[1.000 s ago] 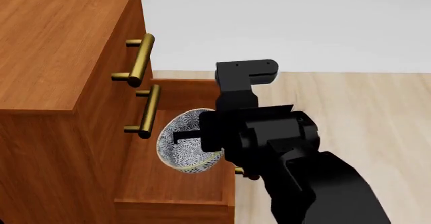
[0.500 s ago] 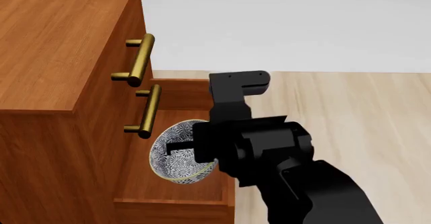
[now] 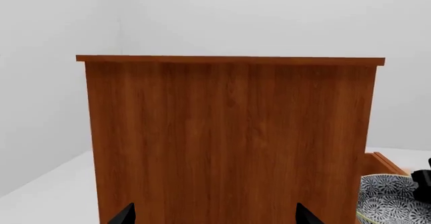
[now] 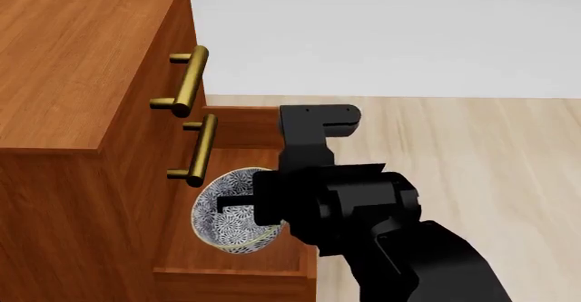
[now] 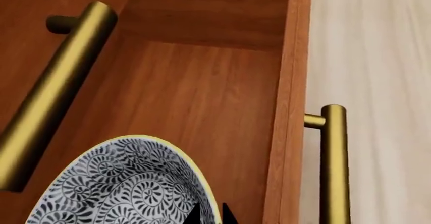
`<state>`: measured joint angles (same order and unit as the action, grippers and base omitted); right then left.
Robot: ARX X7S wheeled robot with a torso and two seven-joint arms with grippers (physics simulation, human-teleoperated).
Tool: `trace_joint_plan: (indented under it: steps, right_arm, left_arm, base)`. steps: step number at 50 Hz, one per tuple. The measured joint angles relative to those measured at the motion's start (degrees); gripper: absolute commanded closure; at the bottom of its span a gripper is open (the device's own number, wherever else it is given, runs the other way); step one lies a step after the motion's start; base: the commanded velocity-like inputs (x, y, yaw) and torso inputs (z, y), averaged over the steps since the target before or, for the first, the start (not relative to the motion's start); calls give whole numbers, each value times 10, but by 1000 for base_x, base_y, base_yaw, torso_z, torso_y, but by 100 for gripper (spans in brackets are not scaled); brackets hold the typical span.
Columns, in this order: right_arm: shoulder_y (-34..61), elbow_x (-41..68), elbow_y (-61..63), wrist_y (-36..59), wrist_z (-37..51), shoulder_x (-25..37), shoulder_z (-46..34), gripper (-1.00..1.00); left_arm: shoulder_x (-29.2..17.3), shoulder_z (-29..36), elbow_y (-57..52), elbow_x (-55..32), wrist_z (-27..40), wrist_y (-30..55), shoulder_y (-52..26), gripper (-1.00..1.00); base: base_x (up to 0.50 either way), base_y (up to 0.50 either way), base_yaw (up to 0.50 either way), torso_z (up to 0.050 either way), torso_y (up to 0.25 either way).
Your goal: Put the bowl in the bottom drawer of the cabinet.
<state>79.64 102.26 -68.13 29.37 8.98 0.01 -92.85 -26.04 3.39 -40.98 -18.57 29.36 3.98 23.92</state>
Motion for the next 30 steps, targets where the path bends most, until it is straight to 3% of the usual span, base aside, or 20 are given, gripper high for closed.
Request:
trace_joint_plan:
  steps: [30]
  right_arm:
    - [-12,47,-5,-12,-9,0,-9,100]
  left_arm:
    - [-4,-5,5,-9,1,-6,0,-100]
  base:
    - [0,0,0,0,0]
